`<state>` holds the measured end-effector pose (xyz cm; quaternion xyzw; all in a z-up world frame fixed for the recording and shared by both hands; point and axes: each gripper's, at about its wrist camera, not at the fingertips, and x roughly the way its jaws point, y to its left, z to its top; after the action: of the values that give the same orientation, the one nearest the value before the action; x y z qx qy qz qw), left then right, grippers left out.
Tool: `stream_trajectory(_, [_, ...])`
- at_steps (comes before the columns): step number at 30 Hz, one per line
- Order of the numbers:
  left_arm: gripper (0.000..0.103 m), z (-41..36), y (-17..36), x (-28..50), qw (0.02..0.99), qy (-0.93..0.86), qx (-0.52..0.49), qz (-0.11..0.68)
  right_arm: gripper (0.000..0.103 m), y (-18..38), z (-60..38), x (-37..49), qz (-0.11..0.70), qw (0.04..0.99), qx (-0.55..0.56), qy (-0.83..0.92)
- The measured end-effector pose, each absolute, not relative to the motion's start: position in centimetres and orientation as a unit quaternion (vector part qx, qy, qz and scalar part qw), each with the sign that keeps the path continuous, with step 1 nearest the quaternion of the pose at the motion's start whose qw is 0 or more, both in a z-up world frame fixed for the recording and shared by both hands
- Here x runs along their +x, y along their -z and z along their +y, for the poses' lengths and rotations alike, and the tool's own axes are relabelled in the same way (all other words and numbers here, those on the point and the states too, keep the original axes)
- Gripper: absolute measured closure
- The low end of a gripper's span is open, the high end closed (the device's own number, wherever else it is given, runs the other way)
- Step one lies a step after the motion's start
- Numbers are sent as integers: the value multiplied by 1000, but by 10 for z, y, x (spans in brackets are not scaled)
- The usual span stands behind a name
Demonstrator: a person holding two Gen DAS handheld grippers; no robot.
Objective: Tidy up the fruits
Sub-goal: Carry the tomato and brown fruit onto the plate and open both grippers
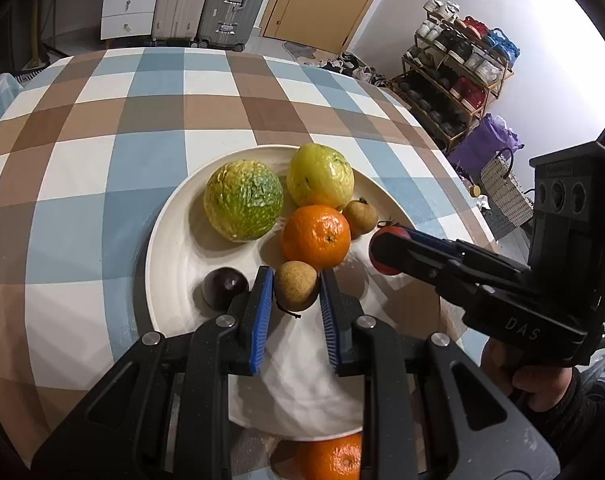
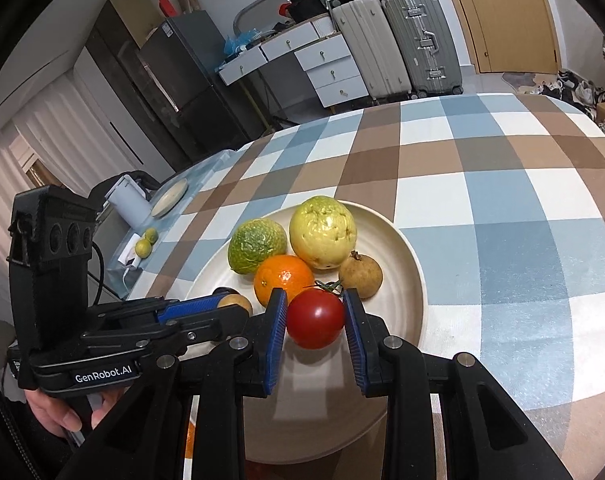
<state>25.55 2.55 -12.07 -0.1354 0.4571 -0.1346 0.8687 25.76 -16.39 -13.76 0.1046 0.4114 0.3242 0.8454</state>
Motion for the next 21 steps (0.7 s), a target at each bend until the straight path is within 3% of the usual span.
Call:
stream_trajectory(11, [81, 25, 110, 252, 873, 129, -135, 451, 72, 142, -160, 266, 421, 844, 107, -314])
stream_trajectory(12, [80, 25, 108, 251, 874, 128, -134, 450, 69, 141, -160, 265, 421, 843, 109, -316])
stream_trajectory(14, [73, 26, 103, 245, 878, 122, -133, 444, 51, 136, -164, 263, 413, 846, 117, -316])
stream_trajectory(18, [64, 28, 90, 232, 884, 120, -133, 431, 48, 124, -171, 254, 399, 852, 125, -314])
stream_trajectory(21, [58, 29, 78, 219, 890, 120, -132, 420, 32, 116, -179, 245, 390, 858, 132, -307])
